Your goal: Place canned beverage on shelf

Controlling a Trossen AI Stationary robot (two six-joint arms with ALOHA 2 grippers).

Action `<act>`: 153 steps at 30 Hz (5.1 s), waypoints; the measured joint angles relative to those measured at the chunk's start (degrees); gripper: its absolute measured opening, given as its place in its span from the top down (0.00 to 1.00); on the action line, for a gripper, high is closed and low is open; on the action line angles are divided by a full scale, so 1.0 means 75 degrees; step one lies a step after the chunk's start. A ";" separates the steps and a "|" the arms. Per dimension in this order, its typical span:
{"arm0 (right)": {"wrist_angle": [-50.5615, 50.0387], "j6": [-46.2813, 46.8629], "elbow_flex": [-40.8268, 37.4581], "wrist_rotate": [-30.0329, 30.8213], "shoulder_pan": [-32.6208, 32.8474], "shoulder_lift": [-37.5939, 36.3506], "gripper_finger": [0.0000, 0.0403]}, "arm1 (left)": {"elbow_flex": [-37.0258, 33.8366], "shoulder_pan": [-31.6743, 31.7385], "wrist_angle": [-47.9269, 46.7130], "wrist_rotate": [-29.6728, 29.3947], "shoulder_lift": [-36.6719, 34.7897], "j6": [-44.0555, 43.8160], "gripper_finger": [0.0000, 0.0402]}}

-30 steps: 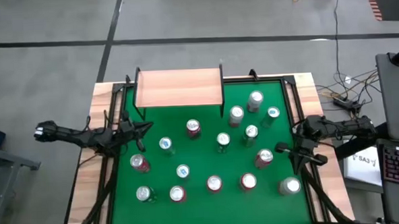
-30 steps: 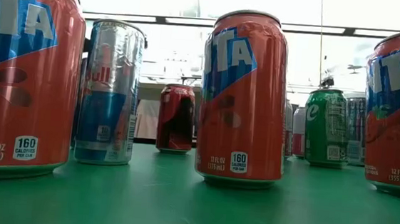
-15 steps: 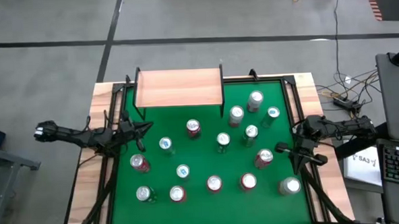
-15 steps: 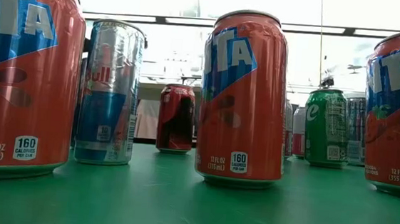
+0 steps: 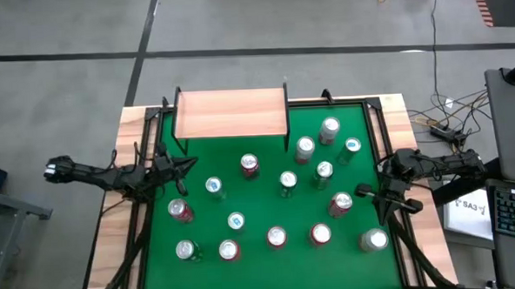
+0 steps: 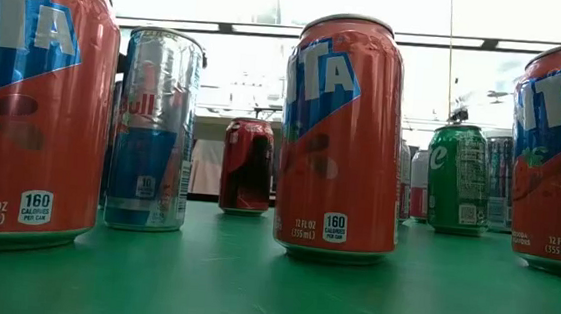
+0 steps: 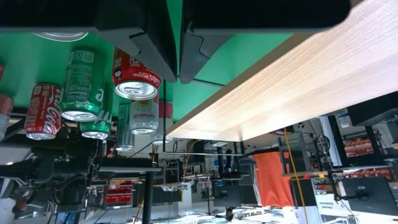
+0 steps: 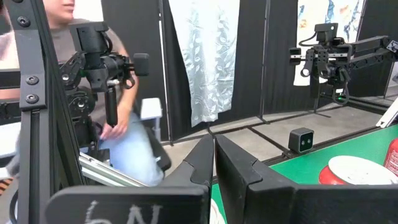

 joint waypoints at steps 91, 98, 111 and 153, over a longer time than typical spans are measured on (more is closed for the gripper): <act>0.2619 -0.2286 0.0000 0.0014 0.0017 0.0000 0.98 | 0.0001 -0.0008 0.2534 0.0029 0.0000 -0.2161 0.99; 0.2420 0.0442 0.0234 0.6704 0.0003 0.0122 0.98 | -0.0001 0.0007 0.3341 0.0208 0.0023 -0.2709 0.99; 0.2071 0.0880 0.1604 0.7598 0.0015 0.1779 0.98 | 0.0002 0.0010 0.4636 0.0644 0.0419 -0.2829 0.99; -0.2160 0.0734 0.7903 0.7604 -0.0370 0.8090 0.98 | 0.3465 0.0013 0.0680 0.1462 0.5252 0.0956 0.99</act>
